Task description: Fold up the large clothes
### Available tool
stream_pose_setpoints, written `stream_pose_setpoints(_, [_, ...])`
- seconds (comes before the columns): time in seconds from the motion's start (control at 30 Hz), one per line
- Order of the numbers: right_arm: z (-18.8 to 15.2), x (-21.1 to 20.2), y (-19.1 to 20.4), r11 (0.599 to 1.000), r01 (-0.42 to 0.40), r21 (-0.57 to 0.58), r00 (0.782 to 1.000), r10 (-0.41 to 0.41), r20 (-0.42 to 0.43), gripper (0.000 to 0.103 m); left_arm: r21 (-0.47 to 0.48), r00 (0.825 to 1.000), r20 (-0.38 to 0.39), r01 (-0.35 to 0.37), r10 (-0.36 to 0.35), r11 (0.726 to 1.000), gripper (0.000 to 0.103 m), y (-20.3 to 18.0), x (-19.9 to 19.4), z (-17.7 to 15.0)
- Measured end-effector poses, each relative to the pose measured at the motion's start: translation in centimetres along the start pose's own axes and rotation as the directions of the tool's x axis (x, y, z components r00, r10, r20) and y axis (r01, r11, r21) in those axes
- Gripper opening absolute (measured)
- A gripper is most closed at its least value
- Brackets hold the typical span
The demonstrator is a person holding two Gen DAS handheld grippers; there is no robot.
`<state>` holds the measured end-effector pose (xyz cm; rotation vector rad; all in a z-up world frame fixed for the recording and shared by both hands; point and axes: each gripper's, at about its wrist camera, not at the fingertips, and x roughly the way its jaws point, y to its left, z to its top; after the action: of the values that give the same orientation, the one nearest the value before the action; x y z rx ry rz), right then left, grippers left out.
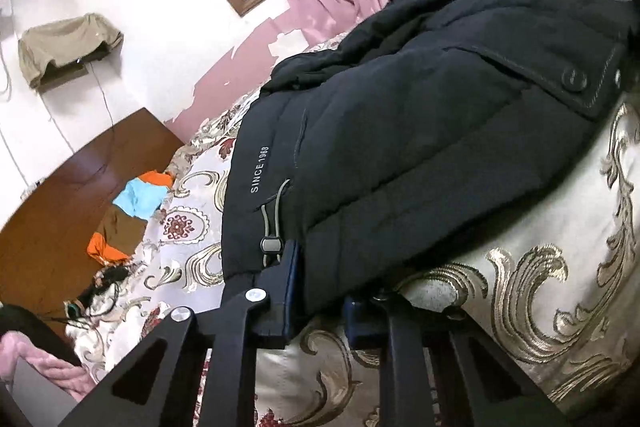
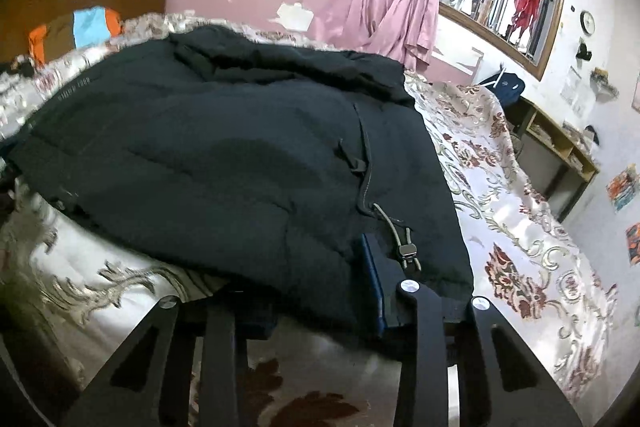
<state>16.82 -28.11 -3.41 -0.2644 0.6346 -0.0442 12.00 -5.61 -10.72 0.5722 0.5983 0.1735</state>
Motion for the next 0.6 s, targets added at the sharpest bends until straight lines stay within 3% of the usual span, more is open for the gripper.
stream_pose_setpoints(0.17, [-0.2, -0.2, 0.6, 1.0, -0.02, -0.016, 1.0, 0.021, 0.009, 0.013, -0.07, 1.0, 0.02, 0.019, -0.017, 0.997, 0.009, 1.5, -1.0, 0.8])
stream_pose_setpoints(0.3, [0.1, -1.6, 0.6, 1.0, -0.024, 0.0, 0.998, 0.024, 0.055, 0.012, -0.137, 0.997, 0.079, 0.029, -0.018, 0.99, 0.008, 3.6, -3.1, 1.8])
stream_pose_setpoints(0.6, [0.7, -8.0, 0.0, 1.0, -0.006, 0.029, 0.981, 0.001, 0.194, 0.01, -0.271, 0.99, 0.131, 0.09, -0.056, 0.958, 0.007, 7.8, -8.2, 2.3])
